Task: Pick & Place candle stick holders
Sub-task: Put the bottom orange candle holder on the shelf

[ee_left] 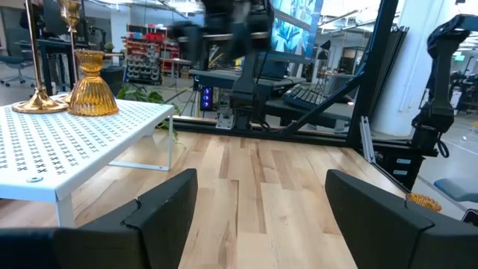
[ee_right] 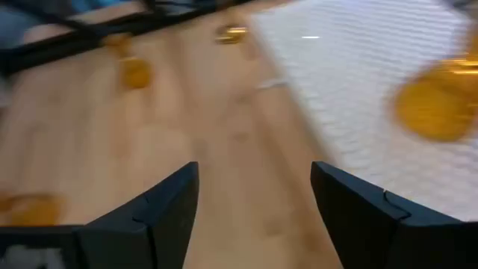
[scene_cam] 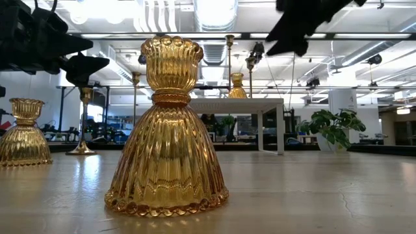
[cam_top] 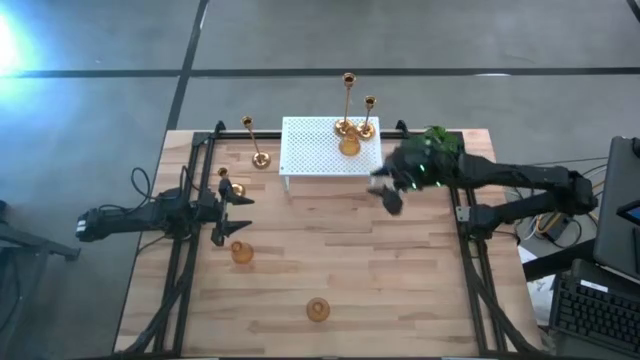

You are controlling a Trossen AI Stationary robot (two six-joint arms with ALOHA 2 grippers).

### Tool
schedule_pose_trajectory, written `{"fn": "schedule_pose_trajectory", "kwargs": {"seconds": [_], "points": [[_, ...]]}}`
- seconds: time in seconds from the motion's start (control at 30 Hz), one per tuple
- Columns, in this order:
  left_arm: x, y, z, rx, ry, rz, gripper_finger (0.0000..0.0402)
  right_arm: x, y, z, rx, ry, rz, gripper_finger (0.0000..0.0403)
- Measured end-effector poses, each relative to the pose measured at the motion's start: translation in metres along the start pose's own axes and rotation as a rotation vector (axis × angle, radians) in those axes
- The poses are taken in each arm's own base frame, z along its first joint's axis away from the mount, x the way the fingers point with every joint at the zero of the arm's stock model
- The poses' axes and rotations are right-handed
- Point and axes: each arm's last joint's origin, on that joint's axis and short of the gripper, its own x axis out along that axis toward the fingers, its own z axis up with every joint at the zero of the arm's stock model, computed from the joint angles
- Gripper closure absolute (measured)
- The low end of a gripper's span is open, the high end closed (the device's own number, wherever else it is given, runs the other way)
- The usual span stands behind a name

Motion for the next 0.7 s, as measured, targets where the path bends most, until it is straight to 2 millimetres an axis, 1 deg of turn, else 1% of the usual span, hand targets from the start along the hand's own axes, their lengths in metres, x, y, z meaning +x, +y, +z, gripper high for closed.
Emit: {"fn": "schedule_pose_trajectory", "kwargs": {"seconds": [0.17,0.3,0.37,0.47,0.53,0.63,0.7], "points": [[0.000,0.000,0.000,0.000,0.000,0.000,0.0101,-0.017,0.053,-0.014,-0.040,-0.006,0.178,0.0173],[0.000,0.000,0.000,0.000,0.000,0.000,0.0101,-0.025,0.092,-0.030,-0.080,-0.008,0.217,0.0184],[0.000,0.000,0.000,0.000,0.000,0.000,0.0101,-0.027,0.109,-0.042,-0.096,0.007,0.219,0.0187],[0.000,0.000,0.000,0.000,0.000,0.000,0.0101,-0.023,0.134,-0.064,-0.127,0.025,0.215,0.0191],[0.000,0.000,0.000,0.000,0.000,0.000,0.0101,-0.015,0.149,-0.083,-0.144,0.037,0.205,0.0193],[0.000,0.000,0.000,0.000,0.000,0.000,0.0101,0.003,0.168,-0.109,-0.160,0.045,0.203,0.0193],[0.000,0.000,0.000,0.000,0.000,0.000,0.0101,0.018,0.177,-0.122,-0.173,0.051,0.206,0.0193]]}}
